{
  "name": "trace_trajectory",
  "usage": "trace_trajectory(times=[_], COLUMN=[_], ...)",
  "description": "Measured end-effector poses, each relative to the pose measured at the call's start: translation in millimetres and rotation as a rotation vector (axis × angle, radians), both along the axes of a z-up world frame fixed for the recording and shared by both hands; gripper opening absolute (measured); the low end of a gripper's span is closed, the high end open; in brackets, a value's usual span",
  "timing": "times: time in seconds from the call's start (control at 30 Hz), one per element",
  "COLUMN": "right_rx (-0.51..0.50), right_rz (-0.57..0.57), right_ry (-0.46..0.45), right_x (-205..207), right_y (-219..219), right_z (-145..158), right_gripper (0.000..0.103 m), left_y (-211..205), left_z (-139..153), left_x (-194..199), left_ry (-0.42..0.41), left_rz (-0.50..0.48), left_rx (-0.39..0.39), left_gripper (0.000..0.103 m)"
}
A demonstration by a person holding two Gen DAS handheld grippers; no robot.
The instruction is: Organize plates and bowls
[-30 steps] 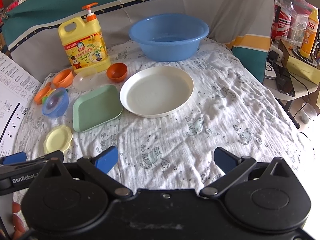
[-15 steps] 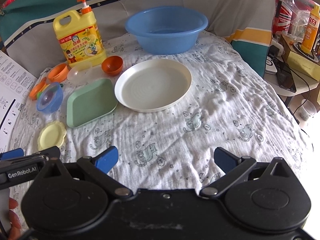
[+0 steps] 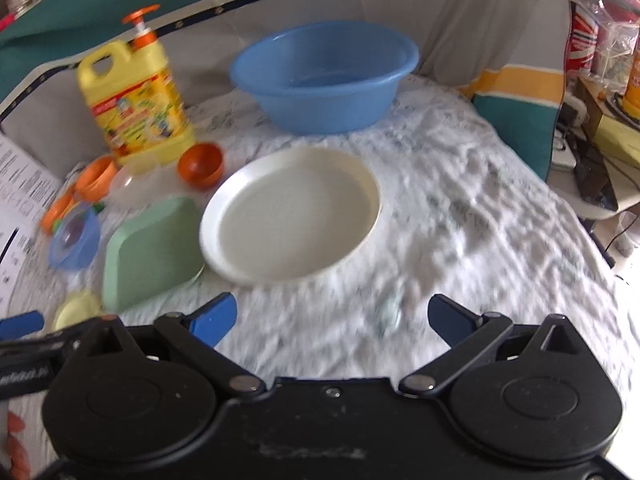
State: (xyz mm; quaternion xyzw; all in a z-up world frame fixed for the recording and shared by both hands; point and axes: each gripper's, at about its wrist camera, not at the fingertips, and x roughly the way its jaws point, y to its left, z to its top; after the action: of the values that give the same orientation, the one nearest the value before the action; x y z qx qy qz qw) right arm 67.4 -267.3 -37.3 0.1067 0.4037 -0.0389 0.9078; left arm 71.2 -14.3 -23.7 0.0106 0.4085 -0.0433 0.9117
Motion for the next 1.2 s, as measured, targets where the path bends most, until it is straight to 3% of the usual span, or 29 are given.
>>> trace_trajectory(times=[0.13, 0.4, 0.47, 0.63, 0.83, 0.97, 1.13, 1.2], right_rx=[-0.014, -0.016, -0.024, -0.036, -0.041, -0.032, -0.047, -0.060], right_rz=[-0.049, -0.133, -0.137, -0.116, -0.141, -0.143, -0.134, -0.124], right_ry=[-0.019, 0.033, 0.039, 0.045, 0.051, 0.048, 0.044, 0.039], right_x=[31.4, 89.6, 96.6, 99.3, 80.6, 74.6, 68.2, 66.0], right_y=[-10.6, -33.4, -37.7, -45.3, -74.7, -88.5, -91.0, -88.7], right_z=[-5.2, -43.7, -54.6, -64.9, -65.5, -67.0, -65.7, -64.8], right_gripper=[0.102, 0.059, 0.040, 0.024, 0.023, 0.023, 0.029, 0.030], left_y=[-6.3, -26.1, -33.0, -52.0, -87.5, -116.7, -137.2, -139.4], left_z=[-5.1, -15.3, -17.4, -20.4, -23.0, -30.9, -40.2, -45.0], left_x=[21.1, 60.1, 68.8, 85.8, 103.9, 119.6, 134.1, 139.2], left_ry=[0.001, 0.005, 0.006, 0.005, 0.005, 0.035, 0.073, 0.097], left_rz=[-0.022, -0.067, -0.079, -0.120, -0.201, -0.268, -0.304, -0.305], left_rx=[-0.006, 0.024, 0.032, 0.044, 0.046, 0.047, 0.046, 0.039], left_gripper=[0.103, 0.103, 0.103, 0.103, 0.099, 0.082, 0.080, 0.073])
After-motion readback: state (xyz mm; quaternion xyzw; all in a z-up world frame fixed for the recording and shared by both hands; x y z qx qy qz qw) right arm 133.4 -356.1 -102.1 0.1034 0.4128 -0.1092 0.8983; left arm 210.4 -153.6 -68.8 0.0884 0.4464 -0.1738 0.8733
